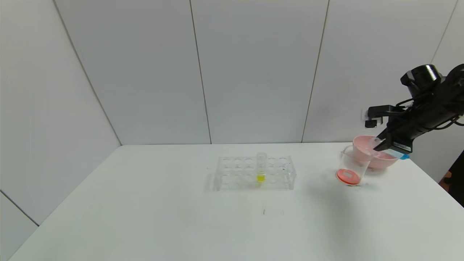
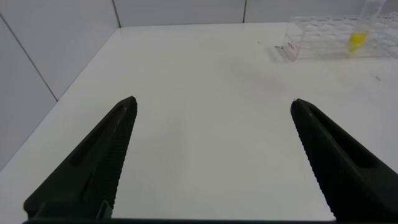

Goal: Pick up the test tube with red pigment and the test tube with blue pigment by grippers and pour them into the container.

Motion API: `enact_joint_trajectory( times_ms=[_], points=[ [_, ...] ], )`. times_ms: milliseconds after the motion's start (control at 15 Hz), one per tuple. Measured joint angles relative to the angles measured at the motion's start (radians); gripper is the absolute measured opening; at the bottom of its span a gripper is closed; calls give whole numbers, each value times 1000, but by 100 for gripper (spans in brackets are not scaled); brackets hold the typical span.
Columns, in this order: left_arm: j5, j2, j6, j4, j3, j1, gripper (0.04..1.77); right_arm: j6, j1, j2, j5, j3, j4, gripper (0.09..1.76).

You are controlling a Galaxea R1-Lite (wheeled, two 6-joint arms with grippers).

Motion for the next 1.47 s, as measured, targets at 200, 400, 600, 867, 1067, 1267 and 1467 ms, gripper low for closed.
enact_joint_trajectory(
  times_ms=[200,400,600,867,1067,1267,1467],
  points=[
    [0,0,0,0,0,0,176,-6,26,2,-56,0,0,47],
    [0,0,0,0,0,0,176,-30,49,8,-142,0,0,47],
    [0,0,0,0,0,0,176,-44,70,18,-192,0,-7,47],
    [0,0,0,0,0,0,176,-68,101,29,-278,0,-21,47],
    [0,0,0,0,0,0,176,-104,121,39,-348,0,-34,47],
    [0,0,0,0,0,0,176,-146,134,48,-404,0,-54,47],
    [0,0,0,0,0,0,176,-177,146,55,-421,0,-73,47]
  ],
)
